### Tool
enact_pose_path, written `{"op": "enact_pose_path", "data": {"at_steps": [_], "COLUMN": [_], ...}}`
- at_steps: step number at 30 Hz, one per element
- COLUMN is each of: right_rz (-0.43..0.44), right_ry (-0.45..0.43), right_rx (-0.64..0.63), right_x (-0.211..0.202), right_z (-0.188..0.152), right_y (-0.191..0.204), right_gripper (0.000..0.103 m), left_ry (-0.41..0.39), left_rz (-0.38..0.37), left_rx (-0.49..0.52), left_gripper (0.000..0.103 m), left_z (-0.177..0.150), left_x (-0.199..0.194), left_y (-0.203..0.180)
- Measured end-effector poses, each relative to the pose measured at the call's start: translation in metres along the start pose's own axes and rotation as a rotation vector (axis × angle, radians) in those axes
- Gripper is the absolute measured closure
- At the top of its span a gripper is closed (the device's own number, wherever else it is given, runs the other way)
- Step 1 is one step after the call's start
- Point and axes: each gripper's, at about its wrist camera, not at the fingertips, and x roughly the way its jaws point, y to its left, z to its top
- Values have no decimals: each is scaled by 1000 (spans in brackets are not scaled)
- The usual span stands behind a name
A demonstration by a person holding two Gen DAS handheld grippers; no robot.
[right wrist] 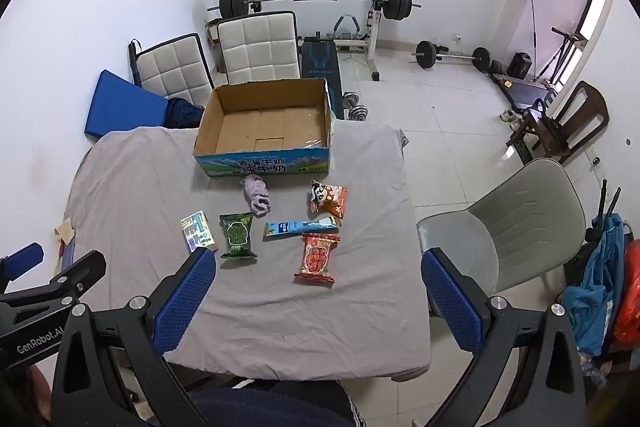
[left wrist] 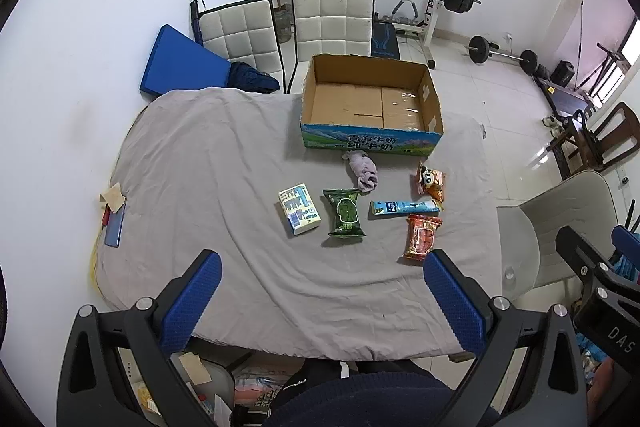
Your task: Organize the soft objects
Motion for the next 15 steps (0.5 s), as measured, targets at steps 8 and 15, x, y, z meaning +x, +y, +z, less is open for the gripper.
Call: {"op": "enact_pose_path", "data": {"at_steps": [8, 15], "right_rz": [3, 6], "right_ry": [-1, 0], "right_rx": [-7, -8], "right_x": [5, 7], "right_z": [1, 1], "right_y": [2, 2], "right_gripper": [0, 0], "left_ry": [-5, -9], "left_rz": [4, 7], "left_rx": [-6, -8], "left_gripper": [0, 0], "left_z": [-2, 0], "left_x": [2, 1], "left_y": [2, 3]}}
